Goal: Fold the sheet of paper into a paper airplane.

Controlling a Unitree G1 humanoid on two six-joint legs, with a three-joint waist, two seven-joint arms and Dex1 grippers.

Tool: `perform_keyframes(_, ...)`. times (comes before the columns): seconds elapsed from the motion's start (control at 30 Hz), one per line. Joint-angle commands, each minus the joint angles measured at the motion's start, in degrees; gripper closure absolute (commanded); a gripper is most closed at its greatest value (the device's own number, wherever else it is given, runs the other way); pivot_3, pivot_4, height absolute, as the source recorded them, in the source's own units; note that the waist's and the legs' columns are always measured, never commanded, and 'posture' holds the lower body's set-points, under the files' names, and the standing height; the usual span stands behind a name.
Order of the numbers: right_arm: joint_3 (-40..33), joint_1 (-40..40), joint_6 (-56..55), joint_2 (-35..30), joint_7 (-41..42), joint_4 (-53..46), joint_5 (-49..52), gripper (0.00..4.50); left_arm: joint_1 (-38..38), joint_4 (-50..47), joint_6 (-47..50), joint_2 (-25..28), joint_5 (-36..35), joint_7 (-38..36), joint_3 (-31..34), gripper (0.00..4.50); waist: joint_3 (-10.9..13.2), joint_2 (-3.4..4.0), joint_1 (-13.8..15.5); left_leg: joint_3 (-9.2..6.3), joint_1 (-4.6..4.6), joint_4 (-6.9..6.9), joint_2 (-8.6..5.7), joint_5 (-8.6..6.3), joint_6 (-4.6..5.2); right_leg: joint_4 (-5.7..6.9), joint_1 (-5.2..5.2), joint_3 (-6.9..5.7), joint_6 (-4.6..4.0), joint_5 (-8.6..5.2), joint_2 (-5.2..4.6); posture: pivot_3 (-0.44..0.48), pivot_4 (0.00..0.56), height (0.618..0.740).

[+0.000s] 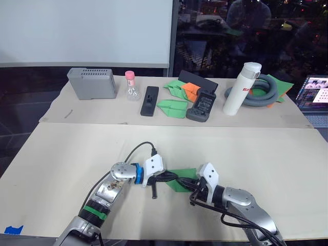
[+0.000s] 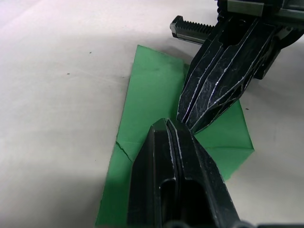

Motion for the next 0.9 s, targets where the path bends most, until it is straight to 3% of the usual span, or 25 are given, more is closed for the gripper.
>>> perform_keyframes(0.03,-3.02,-3.63,0.83,0.41,-1.14,-2.12,1.81,4.48,1.56,1.42,1.3,0.06,1.13,-0.9,-2.03,4.5,0.0,0.0,-0.02,0.0,-0.01,0.0,0.0,0.01,-0.01,0.0,-0.02,0.01,0.0,0.0,0.0,0.0,0.15,0.74)
perform_keyframes(0.47,0.54,-0.72,1.7,-1.68,-2.73,0.92,-3.26,4.48,1.05,2.6,0.19,1.5,2.55,-1.03,-1.82,4.5,-0.01,0.01,-0.01,0.0,0.03,-0.01,0.02,0.01,-0.03,0.02,0.01,0.05,0.0,0.0,0.13,0.0,0.15,0.74)
perform_keyframes(0.9,-9.08,6.28,-3.05,-3.96,-5.18,5.45,-2.14,4.48,1.15,4.23,-1.51,2.89,3.7,-1.07,-2.8,4.5,-0.29,-0.02,0.1,0.0,0.35,-0.04,0.06,-0.03,0.01,-0.03,0.07,0.15,-0.01,0.0,-0.04,0.0,0.15,0.74)
